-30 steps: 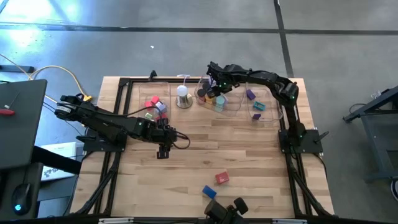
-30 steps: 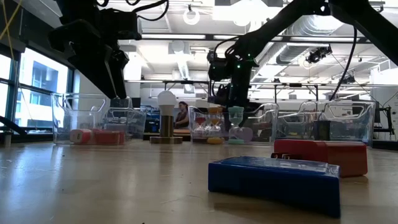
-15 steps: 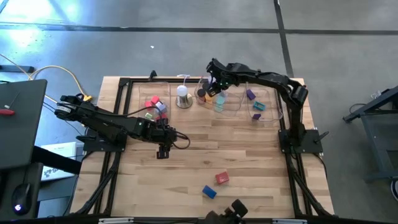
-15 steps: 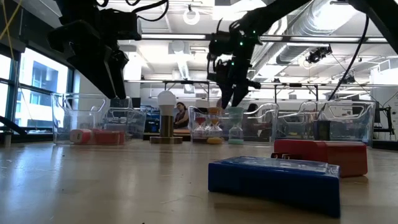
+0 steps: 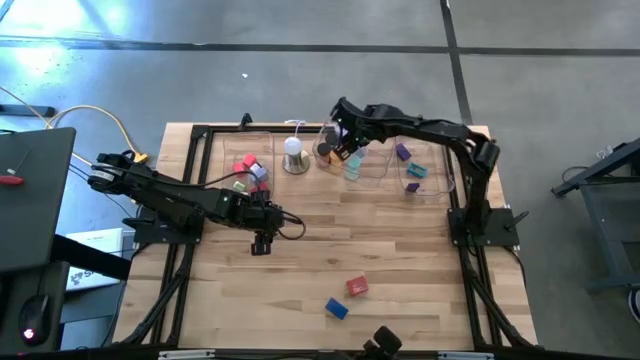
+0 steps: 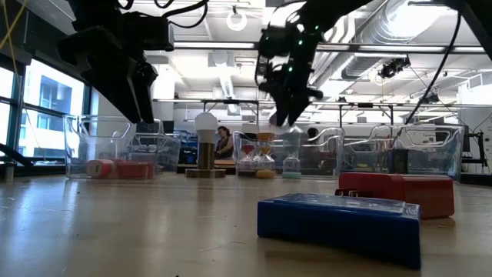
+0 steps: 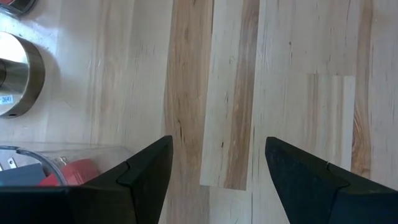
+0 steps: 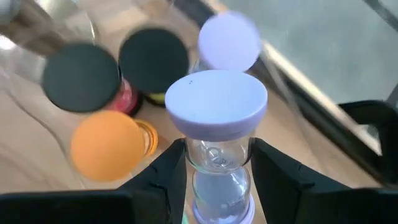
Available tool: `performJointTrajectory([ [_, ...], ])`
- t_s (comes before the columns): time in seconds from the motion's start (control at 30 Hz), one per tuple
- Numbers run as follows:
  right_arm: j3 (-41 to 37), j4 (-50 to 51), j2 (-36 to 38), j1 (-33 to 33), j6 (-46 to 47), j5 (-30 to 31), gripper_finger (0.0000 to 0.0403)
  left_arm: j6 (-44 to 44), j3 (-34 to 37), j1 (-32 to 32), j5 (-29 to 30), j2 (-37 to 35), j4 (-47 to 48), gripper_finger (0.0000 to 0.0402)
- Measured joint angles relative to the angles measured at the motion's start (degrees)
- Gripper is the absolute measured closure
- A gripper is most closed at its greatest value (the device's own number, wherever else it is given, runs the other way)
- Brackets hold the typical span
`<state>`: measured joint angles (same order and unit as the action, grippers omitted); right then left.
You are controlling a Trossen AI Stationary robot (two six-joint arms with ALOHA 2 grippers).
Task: Pick & Place Office items
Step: Put the purple hourglass into the middle transparent bin
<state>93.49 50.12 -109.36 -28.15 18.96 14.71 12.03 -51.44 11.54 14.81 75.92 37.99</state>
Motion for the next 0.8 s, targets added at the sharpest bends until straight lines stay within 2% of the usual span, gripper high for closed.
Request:
performJointTrajectory([
  [0.43,0.1,2.7,10.8,2.7,-4.5,0.3,0.0261,0.0,0.0,0.0,0.3,0.0,0.3,0.0155],
  [0.67,0.0,7.6,16.4,5.1,-5.6,1.2,0.0261,-1.1,0.0,-0.6,0.2,0.0,0.6,0.0155],
  [0.8,-5.0,3.0,22.0,6.5,-6.7,3.2,0.0263,-1.1,0.0,-1.6,0.2,0.0,0.6,0.0155],
])
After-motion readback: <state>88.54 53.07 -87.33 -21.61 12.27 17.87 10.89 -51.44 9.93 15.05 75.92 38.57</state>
